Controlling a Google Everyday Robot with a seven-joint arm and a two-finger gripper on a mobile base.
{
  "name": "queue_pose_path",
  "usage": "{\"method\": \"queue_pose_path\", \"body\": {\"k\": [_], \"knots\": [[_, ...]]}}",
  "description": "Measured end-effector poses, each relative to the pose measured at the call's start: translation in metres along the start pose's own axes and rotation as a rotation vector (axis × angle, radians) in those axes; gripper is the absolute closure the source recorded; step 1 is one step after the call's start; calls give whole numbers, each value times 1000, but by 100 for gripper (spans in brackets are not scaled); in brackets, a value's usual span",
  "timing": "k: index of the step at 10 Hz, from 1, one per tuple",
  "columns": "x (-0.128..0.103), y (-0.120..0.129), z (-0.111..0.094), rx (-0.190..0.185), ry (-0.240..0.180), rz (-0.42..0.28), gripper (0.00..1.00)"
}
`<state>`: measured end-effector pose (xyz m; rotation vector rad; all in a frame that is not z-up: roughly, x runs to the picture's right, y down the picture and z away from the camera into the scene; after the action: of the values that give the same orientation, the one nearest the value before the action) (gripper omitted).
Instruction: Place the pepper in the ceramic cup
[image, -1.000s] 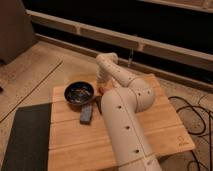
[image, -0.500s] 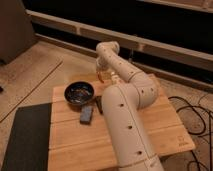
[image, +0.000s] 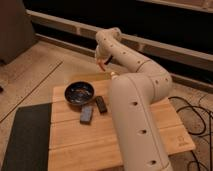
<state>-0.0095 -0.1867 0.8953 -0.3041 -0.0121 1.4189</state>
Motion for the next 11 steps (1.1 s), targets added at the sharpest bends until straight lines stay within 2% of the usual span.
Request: {"method": "queue_pose_path", "body": {"k": [2,4,6,11], "knots": [[10,-5,-40,27,-64,16,100],[30,-12,-66,50,-99,41,100],[55,-19,-84,78,-117,74,100],[116,-39,-98,119,-75,233,100]]}}
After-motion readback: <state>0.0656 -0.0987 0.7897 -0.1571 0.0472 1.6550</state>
